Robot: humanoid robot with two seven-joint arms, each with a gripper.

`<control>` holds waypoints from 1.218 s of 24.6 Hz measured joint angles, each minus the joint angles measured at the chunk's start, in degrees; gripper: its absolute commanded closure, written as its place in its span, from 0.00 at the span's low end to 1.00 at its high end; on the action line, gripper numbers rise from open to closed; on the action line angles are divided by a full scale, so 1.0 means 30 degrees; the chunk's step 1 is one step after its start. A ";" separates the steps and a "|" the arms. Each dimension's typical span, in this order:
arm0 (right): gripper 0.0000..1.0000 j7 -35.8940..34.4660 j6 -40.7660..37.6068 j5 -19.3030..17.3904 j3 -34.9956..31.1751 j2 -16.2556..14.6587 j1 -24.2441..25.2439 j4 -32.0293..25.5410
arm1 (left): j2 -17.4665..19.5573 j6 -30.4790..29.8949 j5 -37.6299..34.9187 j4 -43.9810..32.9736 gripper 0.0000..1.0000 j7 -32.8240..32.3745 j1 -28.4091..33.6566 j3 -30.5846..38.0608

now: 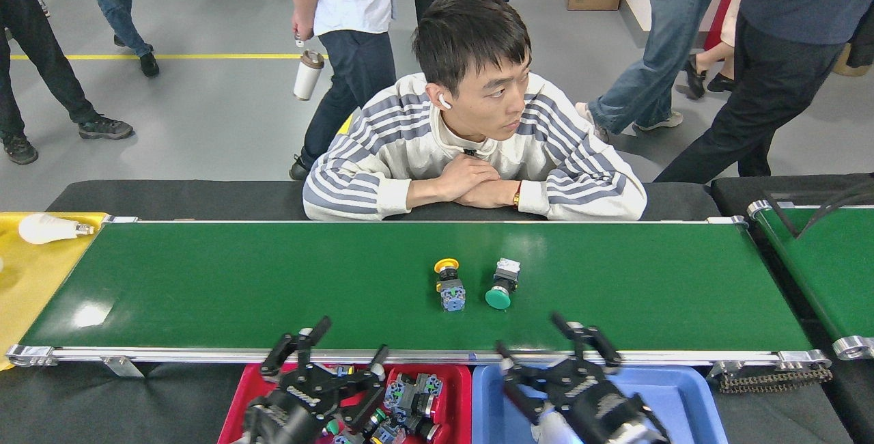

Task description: Pick switch part from conveyor to tray

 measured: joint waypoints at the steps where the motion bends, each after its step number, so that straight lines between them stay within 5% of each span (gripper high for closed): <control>1: 0.00 -0.0059 0.0018 -0.0328 -0.0915 0.0000 0.0301 0.0065 | -0.0078 0.0498 -0.0125 0.0497 0.00 -0.0047 -0.0308 -0.0233; 16: 0.00 -0.0285 -0.0477 -0.0806 -0.2142 -0.0475 0.0583 0.0703 | -0.0102 0.4144 -0.0150 0.6779 0.05 -0.0131 -0.4127 -0.0105; 19: 0.00 -0.0307 -0.0938 -0.0806 -0.2141 -0.0537 0.0570 0.0717 | -0.0090 0.5552 -0.0119 0.8105 0.32 -0.0204 -0.5112 -0.0042; 21: 0.00 -0.0331 -0.1261 -0.0807 -0.2137 -0.0536 0.0569 0.0723 | -0.0092 0.6061 -0.0089 0.8540 0.65 -0.0056 -0.5285 0.0241; 24: 0.00 -0.0358 -0.1500 -0.0825 -0.2137 -0.0536 0.0568 0.0905 | -0.0098 0.6429 0.0017 0.8670 0.89 0.0086 -0.5270 0.0804; 28: 0.00 -0.0357 -0.1584 -0.0849 -0.2271 -0.0693 0.0569 0.1150 | 0.0169 0.6086 0.0633 0.7220 0.94 0.0460 -0.3940 0.0918; 30: 0.00 -0.0354 -0.1586 -0.0852 -0.2500 -0.0737 0.0560 0.1257 | 0.0544 0.3335 0.0837 0.4245 0.92 0.0622 -0.1629 0.0707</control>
